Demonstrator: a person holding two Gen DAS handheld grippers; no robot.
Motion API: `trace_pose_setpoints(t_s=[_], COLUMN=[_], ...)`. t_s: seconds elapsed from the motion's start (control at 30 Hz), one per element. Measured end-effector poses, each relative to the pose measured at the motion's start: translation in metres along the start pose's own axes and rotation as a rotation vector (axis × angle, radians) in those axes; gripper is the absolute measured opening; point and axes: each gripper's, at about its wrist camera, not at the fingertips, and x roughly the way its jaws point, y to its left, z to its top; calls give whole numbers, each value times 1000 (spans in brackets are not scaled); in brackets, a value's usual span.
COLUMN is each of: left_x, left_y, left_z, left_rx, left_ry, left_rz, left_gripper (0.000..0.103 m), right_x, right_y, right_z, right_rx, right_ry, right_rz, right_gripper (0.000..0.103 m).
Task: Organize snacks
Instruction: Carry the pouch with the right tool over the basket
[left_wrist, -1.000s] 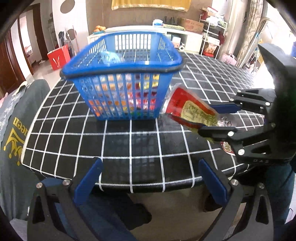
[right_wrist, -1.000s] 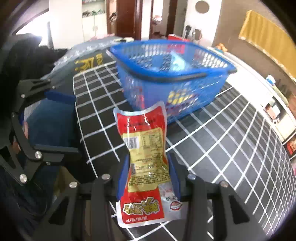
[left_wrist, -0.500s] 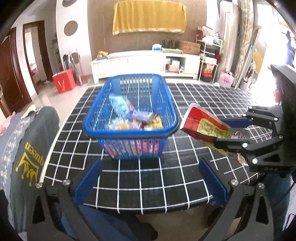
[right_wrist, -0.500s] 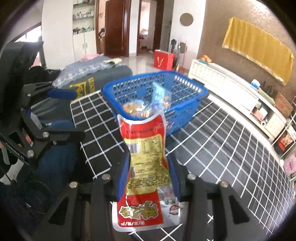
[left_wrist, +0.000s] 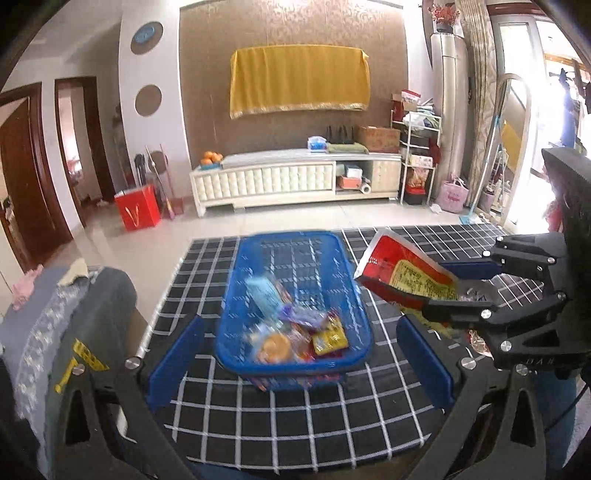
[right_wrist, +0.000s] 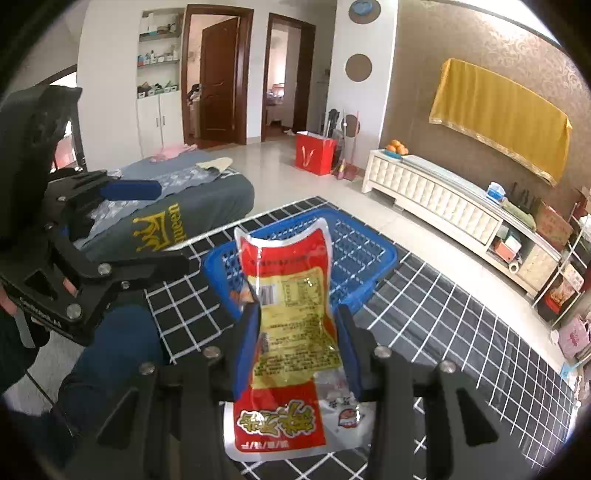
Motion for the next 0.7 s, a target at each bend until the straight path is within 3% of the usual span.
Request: trace_pose_setpoints(t_s=[0.23,0.5,0.7], left_x=[22,77,116], left_y=[32,62,78], left_z=[21,27,30], left_rx=[13,27,9], left_ry=[3,98,189], left_rz=[49,61,33], left_gripper=[103,103,103], right_x=[30,88,127], right_y=[-9,-24,-32], right_z=[33,55,63], right_rx=[43,131,110], right_ry=[29,115,172], right_rz=[-42,-85,-129], right_gripper=[46,46,46])
